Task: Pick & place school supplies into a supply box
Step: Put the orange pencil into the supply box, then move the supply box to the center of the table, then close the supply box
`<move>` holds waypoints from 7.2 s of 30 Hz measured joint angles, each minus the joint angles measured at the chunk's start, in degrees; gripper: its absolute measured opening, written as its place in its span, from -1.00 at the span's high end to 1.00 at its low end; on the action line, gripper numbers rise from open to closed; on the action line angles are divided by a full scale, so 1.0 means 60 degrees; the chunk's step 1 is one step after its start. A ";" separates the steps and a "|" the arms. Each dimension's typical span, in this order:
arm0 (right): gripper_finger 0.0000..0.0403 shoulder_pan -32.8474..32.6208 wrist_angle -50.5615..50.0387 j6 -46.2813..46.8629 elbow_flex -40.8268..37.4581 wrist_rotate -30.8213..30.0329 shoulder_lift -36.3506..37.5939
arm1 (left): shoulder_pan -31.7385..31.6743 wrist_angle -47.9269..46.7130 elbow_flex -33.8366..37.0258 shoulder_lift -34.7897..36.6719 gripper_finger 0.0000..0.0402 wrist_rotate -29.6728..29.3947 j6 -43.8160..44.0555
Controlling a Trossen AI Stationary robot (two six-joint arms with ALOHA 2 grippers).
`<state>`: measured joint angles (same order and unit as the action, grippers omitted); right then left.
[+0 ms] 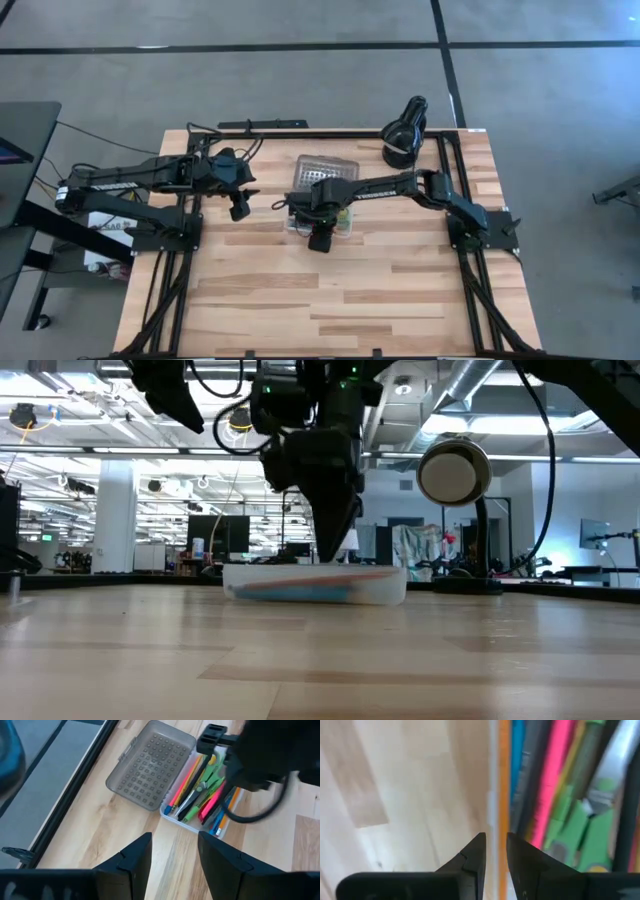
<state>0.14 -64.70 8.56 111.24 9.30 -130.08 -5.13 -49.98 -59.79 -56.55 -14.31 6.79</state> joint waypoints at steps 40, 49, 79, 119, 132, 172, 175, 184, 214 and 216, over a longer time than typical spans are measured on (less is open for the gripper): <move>0.66 0.0244 0.1339 0.0816 0.0125 -0.1548 -0.0233 | 0.0004 -0.0066 0.0000 -0.0004 0.23 0.0072 -0.0288; 0.66 0.0241 0.1394 0.0497 0.0121 -0.1563 -0.0233 | 0.0004 -0.0053 0.0000 -0.0004 0.23 0.0040 -0.0304; 0.66 0.0140 0.1791 0.0271 -0.0568 -0.1495 -0.0243 | 0.0173 -0.0051 0.0000 -0.0004 0.23 0.0060 -0.0178; 0.66 -0.2857 0.1048 0.2018 -0.0571 -0.1027 -0.0248 | 0.0226 0.0431 0.0000 -0.0004 0.23 -0.0011 -0.1228; 0.66 -0.3482 0.1107 0.4162 -0.0472 -0.2296 -0.0074 | 0.0226 0.1064 0.0000 -0.0004 0.23 0.0056 -0.1962; 0.66 -0.5372 0.0483 1.5937 0.0142 -0.2739 -0.0263 | -0.2338 0.4462 0.1173 -0.4552 0.23 0.3158 -0.5358; 0.59 -0.5249 0.0738 1.5579 0.0180 -0.2644 -0.0297 | -0.2527 0.4466 0.1162 -0.4637 0.23 0.3276 -0.5335; -0.02 -0.4859 0.0680 1.5490 0.0161 -0.2543 -0.0408 | -0.2980 0.4809 0.1045 -0.4637 0.23 0.3356 -0.5990; -0.18 -0.4838 0.1327 1.5094 0.0174 -0.1309 -0.1090 | -0.3441 0.6591 0.1027 -0.7327 0.23 0.5693 -0.7186; -0.18 -0.4907 0.1515 1.5229 0.0181 -0.1260 -0.1131 | -0.3397 0.6583 0.1027 -0.7333 0.23 0.5761 -0.7151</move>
<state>-29.30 -55.60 99.93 112.32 1.74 -136.87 -25.51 -10.48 -53.63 -100.55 20.26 -36.12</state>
